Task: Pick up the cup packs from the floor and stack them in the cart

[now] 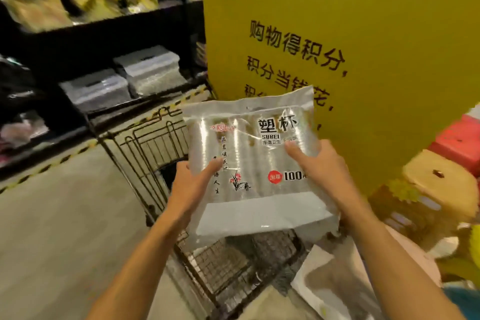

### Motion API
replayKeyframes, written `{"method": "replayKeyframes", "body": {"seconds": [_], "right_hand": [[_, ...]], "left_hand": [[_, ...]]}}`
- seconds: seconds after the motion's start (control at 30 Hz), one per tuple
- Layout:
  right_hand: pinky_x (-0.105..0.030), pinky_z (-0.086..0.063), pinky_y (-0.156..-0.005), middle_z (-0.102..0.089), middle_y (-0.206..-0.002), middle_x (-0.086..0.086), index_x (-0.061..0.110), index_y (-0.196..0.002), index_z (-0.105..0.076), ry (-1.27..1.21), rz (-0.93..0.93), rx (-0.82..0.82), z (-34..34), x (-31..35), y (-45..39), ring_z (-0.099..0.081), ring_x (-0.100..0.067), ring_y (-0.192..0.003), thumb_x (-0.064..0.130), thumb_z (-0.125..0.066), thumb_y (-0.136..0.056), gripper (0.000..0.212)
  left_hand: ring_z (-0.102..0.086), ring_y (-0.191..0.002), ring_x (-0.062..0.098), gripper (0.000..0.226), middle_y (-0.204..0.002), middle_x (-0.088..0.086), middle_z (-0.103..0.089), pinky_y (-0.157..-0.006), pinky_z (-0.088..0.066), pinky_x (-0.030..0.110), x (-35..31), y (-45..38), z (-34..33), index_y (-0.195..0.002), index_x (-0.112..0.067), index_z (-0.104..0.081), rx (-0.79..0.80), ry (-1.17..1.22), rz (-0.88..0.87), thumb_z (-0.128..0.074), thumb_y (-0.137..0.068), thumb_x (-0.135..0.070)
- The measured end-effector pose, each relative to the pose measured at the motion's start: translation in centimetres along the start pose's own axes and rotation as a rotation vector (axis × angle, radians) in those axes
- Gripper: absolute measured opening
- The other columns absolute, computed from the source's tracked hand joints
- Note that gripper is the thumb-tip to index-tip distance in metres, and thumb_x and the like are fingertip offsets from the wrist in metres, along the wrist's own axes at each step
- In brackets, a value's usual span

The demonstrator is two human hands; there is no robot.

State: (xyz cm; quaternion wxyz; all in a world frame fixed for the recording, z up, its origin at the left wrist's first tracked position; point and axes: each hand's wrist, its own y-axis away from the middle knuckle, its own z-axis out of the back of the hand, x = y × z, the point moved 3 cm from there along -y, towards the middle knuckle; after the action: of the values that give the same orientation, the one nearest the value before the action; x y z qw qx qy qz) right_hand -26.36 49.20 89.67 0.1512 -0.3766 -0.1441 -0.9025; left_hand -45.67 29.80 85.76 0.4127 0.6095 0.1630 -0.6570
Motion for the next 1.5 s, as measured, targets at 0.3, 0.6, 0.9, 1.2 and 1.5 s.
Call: {"method": "replayKeyframes", "body": {"seconds": [0.3,0.6,0.9,1.2,1.5], "right_hand": [[-0.043,-0.049,-0.097,-0.055,-0.146,-0.016,0.008,-0.151,-0.038,0.198,-0.029,0.301,-18.2,-1.4,-8.9,-0.056,-0.035,-0.128,0.082,-0.061,-0.083,0.104],[-0.038,-0.046,-0.096,-0.055,-0.148,-0.017,0.003,-0.157,-0.034,0.254,0.019,0.483,-32.8,-7.4,-18.9,-0.056,-0.027,-0.116,0.078,-0.063,-0.085,0.108],[-0.034,-0.041,-0.102,-0.052,-0.156,-0.014,0.003,-0.156,-0.042,0.26,-0.005,0.554,-43.9,-16.4,-26.3,-0.051,-0.031,-0.141,0.069,-0.069,-0.088,0.098],[-0.047,-0.053,-0.103,-0.061,-0.143,-0.014,0.006,-0.147,-0.047,0.269,-0.018,0.553,-45.2,-19.4,-27.2,-0.061,-0.034,-0.128,0.092,-0.054,-0.075,0.112],[-0.043,-0.051,-0.103,-0.06,-0.148,-0.007,0.015,-0.149,-0.048,0.481,0.36,0.478,-31.0,-2.3,-22.6,-0.058,-0.029,-0.134,0.064,-0.063,-0.096,0.074]], "left_hand": [[-0.062,-0.108,0.021,0.077,-0.122,-0.001,-0.057,-0.092,-0.052,0.044,14.3,-10.1,4.4,-0.138,-0.016,-0.045,-0.133,0.097,0.291,-0.076,-0.082,-0.059],[-0.055,-0.088,0.005,0.044,-0.103,-0.011,-0.055,-0.08,-0.046,0.026,27.1,-20.0,1.7,-0.123,-0.018,-0.047,-0.307,0.111,0.456,-0.071,-0.093,-0.039],[-0.052,-0.085,0.006,0.032,-0.097,-0.012,-0.052,-0.069,-0.039,0.014,38.9,-27.0,-3.7,-0.094,-0.033,-0.045,-0.372,-0.021,0.526,-0.068,-0.09,-0.056],[-0.057,-0.126,0.031,0.097,-0.144,0.007,-0.052,-0.105,-0.05,0.052,38.6,-27.0,-4.1,-0.151,-0.022,-0.042,-0.404,-0.206,0.527,-0.053,-0.079,-0.086],[-0.038,-0.146,0.027,0.093,-0.161,0.008,-0.039,-0.117,-0.036,0.053,18.8,-23.9,1.6,-0.159,-0.021,-0.032,-0.336,-0.719,0.264,-0.026,-0.09,-0.083]]}}
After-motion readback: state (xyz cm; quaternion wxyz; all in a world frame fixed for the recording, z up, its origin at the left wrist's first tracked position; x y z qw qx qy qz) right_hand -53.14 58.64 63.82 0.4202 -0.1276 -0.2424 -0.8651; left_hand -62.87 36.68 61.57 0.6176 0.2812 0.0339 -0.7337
